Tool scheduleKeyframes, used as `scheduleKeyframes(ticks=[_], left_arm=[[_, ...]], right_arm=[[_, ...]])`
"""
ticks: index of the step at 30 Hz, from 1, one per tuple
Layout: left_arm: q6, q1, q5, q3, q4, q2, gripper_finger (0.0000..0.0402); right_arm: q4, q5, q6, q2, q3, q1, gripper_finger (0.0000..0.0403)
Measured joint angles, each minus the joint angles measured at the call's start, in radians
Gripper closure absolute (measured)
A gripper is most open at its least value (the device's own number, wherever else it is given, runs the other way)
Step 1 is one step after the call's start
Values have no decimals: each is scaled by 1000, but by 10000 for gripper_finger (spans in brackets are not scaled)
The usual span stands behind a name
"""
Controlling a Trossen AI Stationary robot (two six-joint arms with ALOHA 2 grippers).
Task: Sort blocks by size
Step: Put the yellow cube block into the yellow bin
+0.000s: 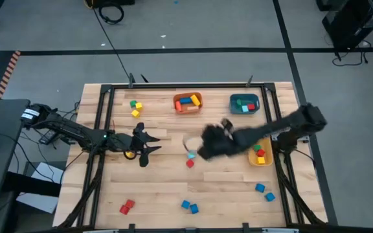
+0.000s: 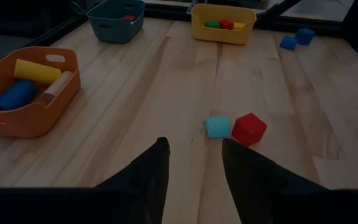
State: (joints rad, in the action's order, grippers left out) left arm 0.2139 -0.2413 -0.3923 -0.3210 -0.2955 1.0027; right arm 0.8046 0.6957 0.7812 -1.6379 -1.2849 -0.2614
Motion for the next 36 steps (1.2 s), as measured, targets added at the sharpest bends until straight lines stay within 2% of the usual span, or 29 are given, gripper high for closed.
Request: scheduleKeyframes(ticks=[6, 12, 18, 22, 29, 36], left_arm=[[0, 0, 0, 0, -6, 0, 245], [7, 0, 0, 0, -84, 0, 245], [29, 0, 0, 0, -139, 0, 245], [41, 0, 0, 0, -138, 0, 245], [120, 7, -13, 0, -137, 0, 243], [236, 13, -30, 0, -128, 0, 192]], right_arm=[[-162, 169, 199, 84, 208, -230, 242], [-279, 229, 240, 88, 309, -340, 243], [-401, 274, 239, 86, 392, -362, 243], [-418, 320, 238, 86, 414, -346, 242], [-427, 281, 186, 86, 416, -303, 245], [-427, 250, 157, 86, 416, -298, 245]])
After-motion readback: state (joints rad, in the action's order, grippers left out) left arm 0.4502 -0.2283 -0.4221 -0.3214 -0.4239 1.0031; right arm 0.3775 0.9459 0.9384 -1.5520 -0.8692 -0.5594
